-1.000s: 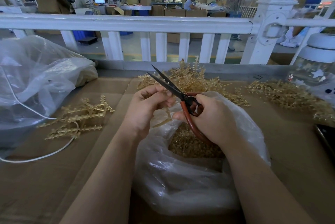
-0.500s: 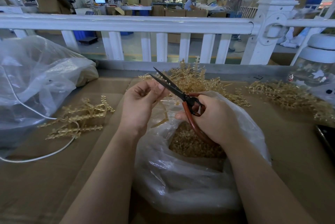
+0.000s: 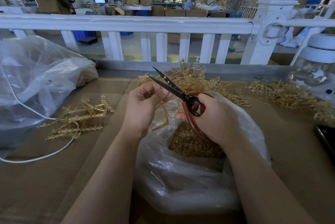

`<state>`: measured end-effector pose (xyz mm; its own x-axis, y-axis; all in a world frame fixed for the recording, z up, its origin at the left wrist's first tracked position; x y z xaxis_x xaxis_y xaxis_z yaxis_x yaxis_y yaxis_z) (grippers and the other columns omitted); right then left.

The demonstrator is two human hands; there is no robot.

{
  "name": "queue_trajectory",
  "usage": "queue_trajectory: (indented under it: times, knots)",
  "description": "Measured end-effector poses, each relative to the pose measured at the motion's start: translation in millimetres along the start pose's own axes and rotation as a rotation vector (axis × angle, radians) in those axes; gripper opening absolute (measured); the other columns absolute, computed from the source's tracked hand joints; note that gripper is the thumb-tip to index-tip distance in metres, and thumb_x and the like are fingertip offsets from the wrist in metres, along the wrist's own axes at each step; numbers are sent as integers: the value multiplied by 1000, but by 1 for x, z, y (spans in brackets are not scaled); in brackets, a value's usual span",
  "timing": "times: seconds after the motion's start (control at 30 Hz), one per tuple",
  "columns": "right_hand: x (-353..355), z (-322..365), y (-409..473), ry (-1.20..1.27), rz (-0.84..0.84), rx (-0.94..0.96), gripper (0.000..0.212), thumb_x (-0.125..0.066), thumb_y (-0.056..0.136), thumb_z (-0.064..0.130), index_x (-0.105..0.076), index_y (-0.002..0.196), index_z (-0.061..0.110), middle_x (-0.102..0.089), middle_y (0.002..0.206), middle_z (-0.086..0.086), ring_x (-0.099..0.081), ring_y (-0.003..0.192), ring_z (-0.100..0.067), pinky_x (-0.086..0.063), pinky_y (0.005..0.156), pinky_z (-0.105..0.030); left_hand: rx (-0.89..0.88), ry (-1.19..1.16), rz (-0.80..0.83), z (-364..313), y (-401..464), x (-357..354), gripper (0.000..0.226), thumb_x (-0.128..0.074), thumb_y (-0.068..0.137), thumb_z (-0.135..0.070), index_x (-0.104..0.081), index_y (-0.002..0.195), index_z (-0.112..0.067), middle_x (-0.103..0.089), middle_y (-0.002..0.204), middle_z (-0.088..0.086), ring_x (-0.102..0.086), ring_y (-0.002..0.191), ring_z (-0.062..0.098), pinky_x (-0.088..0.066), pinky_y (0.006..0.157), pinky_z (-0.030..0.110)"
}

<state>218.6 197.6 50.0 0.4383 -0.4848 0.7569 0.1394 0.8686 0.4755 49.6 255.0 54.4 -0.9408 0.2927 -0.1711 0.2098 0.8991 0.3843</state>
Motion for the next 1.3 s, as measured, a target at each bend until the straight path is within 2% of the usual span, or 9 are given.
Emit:
queue_trajectory:
  times: [0.17, 0.37, 0.53, 0.83, 1.1, 1.3]
  knots:
    - [-1, -2, 0, 8, -5, 0, 70, -47, 64, 95, -66, 89, 32, -59, 74, 25, -54, 67, 8, -36, 54, -9, 18, -68, -22, -2, -1, -2, 13, -63, 88, 1, -66, 79, -7, -66, 81, 8, -64, 75, 11, -52, 73, 19]
    - [-2, -3, 0, -15, 3, 12, 68, -48, 67, 95, -65, 93, 34, -62, 77, 21, -58, 69, 3, -45, 59, -11, 12, -15, 18, -2, -1, -4, 12, -59, 91, 4, -65, 84, -3, -66, 79, 4, -64, 73, 8, -51, 72, 17]
    - [-2, 0, 1, 12, 8, 24, 71, -43, 64, 97, -64, 89, 33, -58, 77, 24, -56, 70, 5, -41, 58, -10, 17, -1, 30, -2, -1, -3, 13, -57, 92, 6, -65, 86, -2, -66, 78, 4, -64, 72, 8, -51, 72, 18]
    - [-6, -1, 2, 72, 62, -11, 79, -38, 57, 99, -65, 91, 33, -64, 78, 20, -61, 72, 1, -52, 63, -20, 11, -14, 68, -4, -1, -7, 12, -54, 92, 8, -61, 86, -1, -59, 80, 9, -58, 72, 11, -49, 73, 20]
    - [-4, -2, 1, 85, 58, -18, 84, -42, 57, 97, -70, 97, 29, -68, 81, 17, -60, 73, 3, -49, 61, -15, -51, -30, 5, -9, -1, -5, 4, -55, 92, 8, -58, 91, 5, -60, 70, 9, -59, 64, 12, -49, 66, 18]
    - [-3, -2, 2, 66, 47, -23, 81, -44, 59, 96, -70, 95, 29, -69, 82, 17, -62, 74, 1, -54, 65, -20, -76, 9, -39, -9, -1, 2, 14, -52, 99, -7, -60, 90, -2, -66, 69, 8, -63, 66, 16, -49, 66, 20]
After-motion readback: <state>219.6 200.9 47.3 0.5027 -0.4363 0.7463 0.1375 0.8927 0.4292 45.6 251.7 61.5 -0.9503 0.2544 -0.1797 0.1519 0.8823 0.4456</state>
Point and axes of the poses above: each hand's wrist, its own y-axis towards the middle knuckle, its own x-axis out of the back of the hand, z = x × y, the point moved 7 cm from there along y, towards the middle knuckle
